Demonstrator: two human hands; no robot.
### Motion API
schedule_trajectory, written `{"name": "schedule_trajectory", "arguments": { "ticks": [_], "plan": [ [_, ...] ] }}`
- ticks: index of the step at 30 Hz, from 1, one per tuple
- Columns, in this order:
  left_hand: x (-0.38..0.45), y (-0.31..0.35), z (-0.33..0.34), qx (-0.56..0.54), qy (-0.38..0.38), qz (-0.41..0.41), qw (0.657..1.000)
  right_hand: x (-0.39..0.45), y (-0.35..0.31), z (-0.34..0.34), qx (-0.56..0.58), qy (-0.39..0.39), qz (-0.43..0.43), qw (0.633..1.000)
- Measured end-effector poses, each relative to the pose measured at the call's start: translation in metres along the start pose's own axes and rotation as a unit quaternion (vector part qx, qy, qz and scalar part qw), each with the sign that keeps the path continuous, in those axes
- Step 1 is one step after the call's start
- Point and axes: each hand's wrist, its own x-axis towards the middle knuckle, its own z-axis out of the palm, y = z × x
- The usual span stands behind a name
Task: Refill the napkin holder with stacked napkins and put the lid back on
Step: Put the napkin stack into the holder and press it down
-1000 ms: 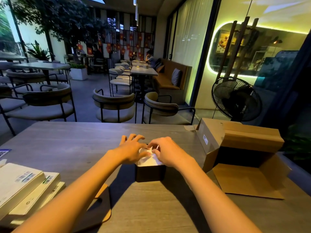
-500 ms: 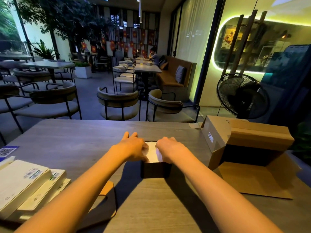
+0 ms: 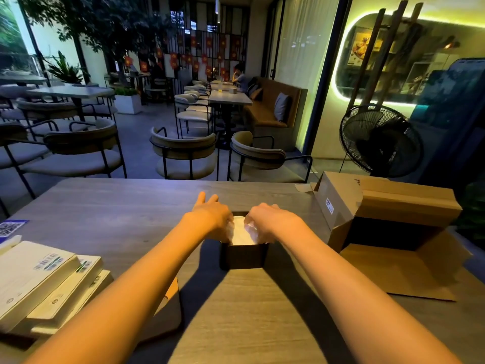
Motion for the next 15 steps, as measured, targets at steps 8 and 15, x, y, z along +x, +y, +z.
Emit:
{"name": "schedule_trajectory", "arguments": {
  "ticks": [8,15],
  "plan": [
    [0.009,0.002,0.005,-0.05,-0.029,-0.014,0.998,0.01,0.001,0.003,-0.026,0.014,0.01,1.0],
    [0.014,0.003,0.01,-0.053,-0.002,-0.026,0.998,0.023,0.002,0.01,-0.014,0.011,0.018,1.0]
  ]
}}
